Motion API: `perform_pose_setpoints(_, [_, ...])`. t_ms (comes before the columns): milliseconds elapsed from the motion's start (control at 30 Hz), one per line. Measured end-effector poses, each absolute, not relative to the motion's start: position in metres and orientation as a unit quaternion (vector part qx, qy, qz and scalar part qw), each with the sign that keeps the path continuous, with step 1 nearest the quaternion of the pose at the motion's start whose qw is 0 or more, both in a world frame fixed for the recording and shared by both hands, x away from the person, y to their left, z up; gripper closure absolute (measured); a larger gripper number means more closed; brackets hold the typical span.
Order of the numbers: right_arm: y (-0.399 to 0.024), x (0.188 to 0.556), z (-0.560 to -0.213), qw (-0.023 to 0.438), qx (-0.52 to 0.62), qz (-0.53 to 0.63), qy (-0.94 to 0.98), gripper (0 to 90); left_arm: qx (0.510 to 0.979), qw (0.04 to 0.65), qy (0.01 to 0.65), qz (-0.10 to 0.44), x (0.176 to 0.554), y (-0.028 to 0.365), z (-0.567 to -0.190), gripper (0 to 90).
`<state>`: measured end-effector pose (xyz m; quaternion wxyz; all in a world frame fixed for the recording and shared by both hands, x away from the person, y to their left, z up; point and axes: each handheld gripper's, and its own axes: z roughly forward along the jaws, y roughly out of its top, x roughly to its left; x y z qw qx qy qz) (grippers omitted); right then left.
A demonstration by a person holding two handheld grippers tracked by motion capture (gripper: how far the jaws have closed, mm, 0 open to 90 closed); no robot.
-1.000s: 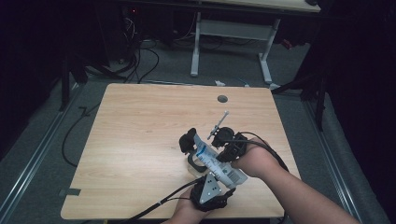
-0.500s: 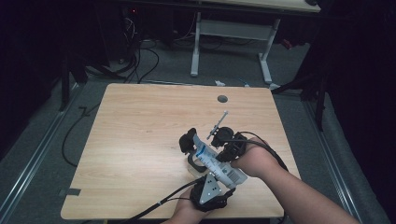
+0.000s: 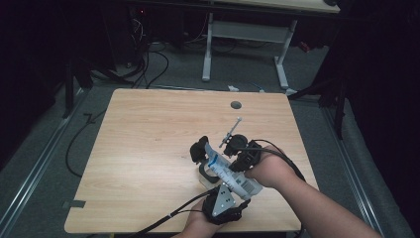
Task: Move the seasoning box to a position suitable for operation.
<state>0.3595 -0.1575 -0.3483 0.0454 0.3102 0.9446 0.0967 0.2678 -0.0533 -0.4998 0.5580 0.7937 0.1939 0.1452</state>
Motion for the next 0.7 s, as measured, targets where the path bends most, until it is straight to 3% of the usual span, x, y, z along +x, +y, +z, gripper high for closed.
perform_pose_setpoints(700, [-0.1547,0.3614,-0.3475,0.049,0.308,0.092,0.946,90.0,0.789,0.564,0.197,0.142,0.2680,-0.0540,-0.4991,45.9])
